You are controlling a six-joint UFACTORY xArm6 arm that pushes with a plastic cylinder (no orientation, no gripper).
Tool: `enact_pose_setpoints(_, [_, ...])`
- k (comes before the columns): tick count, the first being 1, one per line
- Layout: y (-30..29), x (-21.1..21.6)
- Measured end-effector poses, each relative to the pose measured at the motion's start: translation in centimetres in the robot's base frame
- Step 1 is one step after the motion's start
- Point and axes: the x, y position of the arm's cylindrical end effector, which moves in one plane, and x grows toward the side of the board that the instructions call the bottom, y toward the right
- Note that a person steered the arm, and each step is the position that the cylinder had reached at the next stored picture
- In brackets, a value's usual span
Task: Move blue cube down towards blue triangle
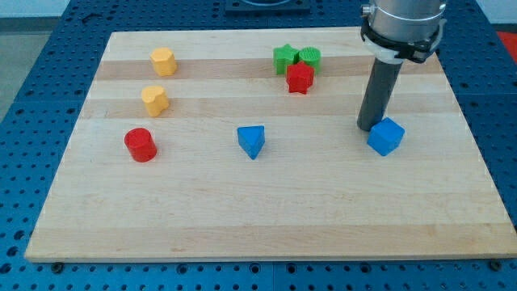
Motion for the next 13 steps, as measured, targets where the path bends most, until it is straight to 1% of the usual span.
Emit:
enact_pose_setpoints(1, [-0.2, -0.4])
enact_pose_setpoints(3, [4.3, -0.8])
enact_pose_setpoints(6, [4.3, 0.1])
enact_pose_setpoints(7, [5.6, -0.2])
enact_pose_setpoints(8, [8.4, -0.2])
enact_pose_setpoints(9, [7.6, 2.3])
enact_pose_setpoints(10, [5.2, 3.5])
enact_pose_setpoints(11, [3.9, 3.5])
enact_pose_setpoints(13, [3.3, 3.5])
